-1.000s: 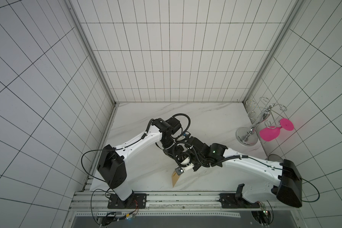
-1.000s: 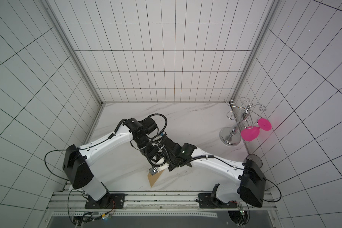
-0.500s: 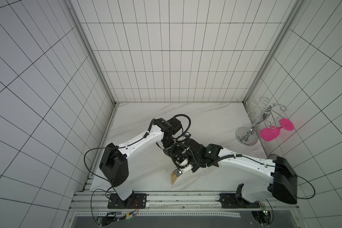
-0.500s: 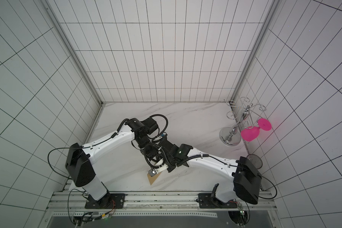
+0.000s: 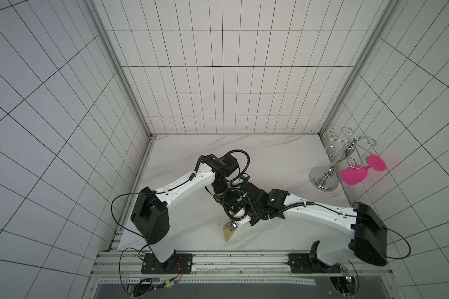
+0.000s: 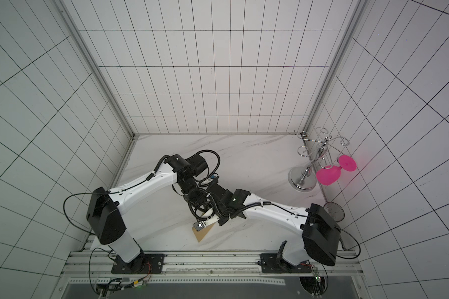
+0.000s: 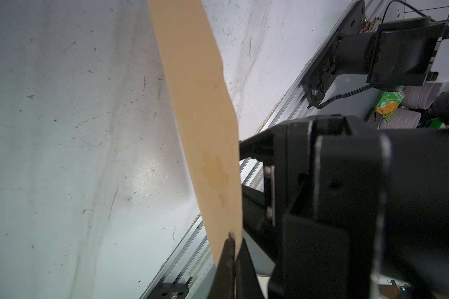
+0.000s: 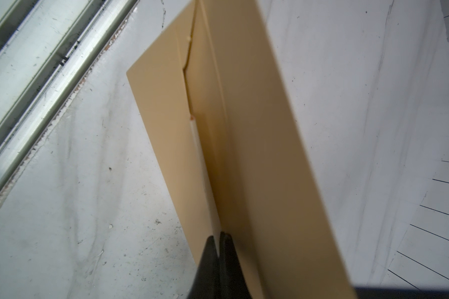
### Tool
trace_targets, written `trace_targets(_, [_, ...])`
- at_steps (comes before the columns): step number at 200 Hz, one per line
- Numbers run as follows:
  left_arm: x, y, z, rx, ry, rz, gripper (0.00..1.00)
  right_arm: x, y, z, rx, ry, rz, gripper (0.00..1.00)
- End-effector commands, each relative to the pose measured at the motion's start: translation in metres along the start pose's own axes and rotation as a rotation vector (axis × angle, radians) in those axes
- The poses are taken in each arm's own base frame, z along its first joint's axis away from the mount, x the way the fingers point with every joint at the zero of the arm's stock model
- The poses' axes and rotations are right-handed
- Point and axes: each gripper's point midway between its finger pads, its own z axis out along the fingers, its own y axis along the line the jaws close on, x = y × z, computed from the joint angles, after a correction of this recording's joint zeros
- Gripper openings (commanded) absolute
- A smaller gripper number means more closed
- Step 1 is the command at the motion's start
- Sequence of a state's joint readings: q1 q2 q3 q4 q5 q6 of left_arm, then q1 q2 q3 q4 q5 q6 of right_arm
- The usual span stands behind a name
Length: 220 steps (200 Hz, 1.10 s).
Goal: Fold the letter paper in half and place it into the envelope
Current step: Place the letter paper in the envelope.
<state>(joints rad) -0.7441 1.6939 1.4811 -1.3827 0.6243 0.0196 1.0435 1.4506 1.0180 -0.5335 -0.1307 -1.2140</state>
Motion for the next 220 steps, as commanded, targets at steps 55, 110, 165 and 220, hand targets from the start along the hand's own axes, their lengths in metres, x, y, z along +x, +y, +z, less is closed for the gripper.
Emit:
trace_targets(55, [-0.007,-0.018,-0.006,0.035,-0.052,0.086,0.00,-0.008,-0.021,-0.014,0.074,-0.006,0.038,0.34])
trace_targets(110, [-0.016,0.006,-0.012,-0.029,-0.091,0.029,0.00,-0.012,-0.038,-0.057,0.157,-0.005,0.057,0.43])
trace_targets(165, [-0.022,0.020,-0.009,-0.068,-0.083,-0.001,0.00,0.007,-0.019,-0.078,0.203,0.049,0.115,0.44])
trace_targets(220, [-0.031,0.049,-0.010,-0.178,-0.104,-0.064,0.00,0.056,-0.013,-0.085,0.289,0.079,0.596,0.00])
